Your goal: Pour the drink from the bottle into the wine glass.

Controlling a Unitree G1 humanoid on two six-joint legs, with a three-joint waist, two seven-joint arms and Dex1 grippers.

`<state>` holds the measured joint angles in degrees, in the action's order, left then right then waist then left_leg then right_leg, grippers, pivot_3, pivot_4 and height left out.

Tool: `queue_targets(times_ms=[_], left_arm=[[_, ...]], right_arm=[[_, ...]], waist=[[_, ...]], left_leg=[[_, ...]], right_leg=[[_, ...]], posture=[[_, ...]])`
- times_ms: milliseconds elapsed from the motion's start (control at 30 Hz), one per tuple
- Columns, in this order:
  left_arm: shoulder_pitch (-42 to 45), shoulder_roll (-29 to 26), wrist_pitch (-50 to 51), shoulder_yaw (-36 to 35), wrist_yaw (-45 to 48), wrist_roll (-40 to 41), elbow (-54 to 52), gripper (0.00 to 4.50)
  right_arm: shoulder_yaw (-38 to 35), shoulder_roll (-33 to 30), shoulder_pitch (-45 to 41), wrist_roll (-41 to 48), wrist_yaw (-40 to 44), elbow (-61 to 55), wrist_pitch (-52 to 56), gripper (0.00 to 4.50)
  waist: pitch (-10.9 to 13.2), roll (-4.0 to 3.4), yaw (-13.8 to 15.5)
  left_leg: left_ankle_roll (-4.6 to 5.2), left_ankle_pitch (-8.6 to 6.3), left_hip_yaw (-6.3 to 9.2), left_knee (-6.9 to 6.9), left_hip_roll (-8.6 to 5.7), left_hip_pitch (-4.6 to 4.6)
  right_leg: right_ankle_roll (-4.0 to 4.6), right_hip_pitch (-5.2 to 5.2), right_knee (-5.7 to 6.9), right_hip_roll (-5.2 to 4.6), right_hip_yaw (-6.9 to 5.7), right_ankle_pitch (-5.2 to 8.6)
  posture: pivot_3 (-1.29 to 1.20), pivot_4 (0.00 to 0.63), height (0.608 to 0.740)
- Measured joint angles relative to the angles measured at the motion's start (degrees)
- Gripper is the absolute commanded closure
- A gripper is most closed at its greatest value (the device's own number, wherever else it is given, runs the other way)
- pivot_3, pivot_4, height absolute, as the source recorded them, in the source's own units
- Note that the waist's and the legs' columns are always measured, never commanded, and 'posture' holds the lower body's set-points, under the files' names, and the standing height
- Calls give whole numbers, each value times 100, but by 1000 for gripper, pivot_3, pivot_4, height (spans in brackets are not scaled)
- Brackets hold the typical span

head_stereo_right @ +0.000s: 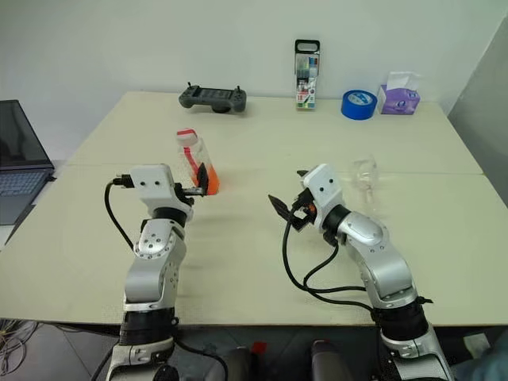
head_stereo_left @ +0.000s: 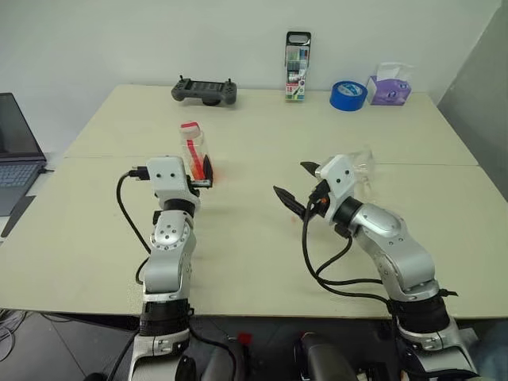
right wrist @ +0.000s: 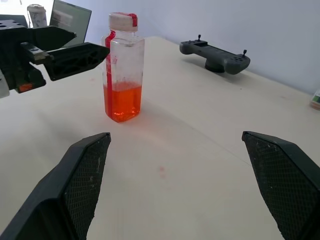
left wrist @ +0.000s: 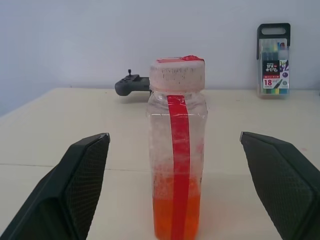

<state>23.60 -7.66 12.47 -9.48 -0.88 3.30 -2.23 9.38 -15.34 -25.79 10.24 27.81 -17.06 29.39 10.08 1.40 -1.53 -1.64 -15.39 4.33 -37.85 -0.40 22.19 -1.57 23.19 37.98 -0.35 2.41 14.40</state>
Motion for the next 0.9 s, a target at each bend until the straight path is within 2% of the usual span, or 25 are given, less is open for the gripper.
queue_targets(times_ms=[633,900], left_arm=[[1646,-296,-1446,-29,330,92,3089,25],[1916,-451,-1853,-40,467,100,3748,25]], right_arm=[[152,87,-44,6,199,70,-43,0],[273,89,62,0,168,-85,14,0]], waist=[[0,0,1],[0,0,1]], left_leg=[[-2,1,7,1,-3,7],[-6,3,12,1,-3,18]], right_leg=[[0,5,1,-3,-8,-2],[0,13,1,-15,-13,-2]], posture=[[0,150,740],[0,150,740]])
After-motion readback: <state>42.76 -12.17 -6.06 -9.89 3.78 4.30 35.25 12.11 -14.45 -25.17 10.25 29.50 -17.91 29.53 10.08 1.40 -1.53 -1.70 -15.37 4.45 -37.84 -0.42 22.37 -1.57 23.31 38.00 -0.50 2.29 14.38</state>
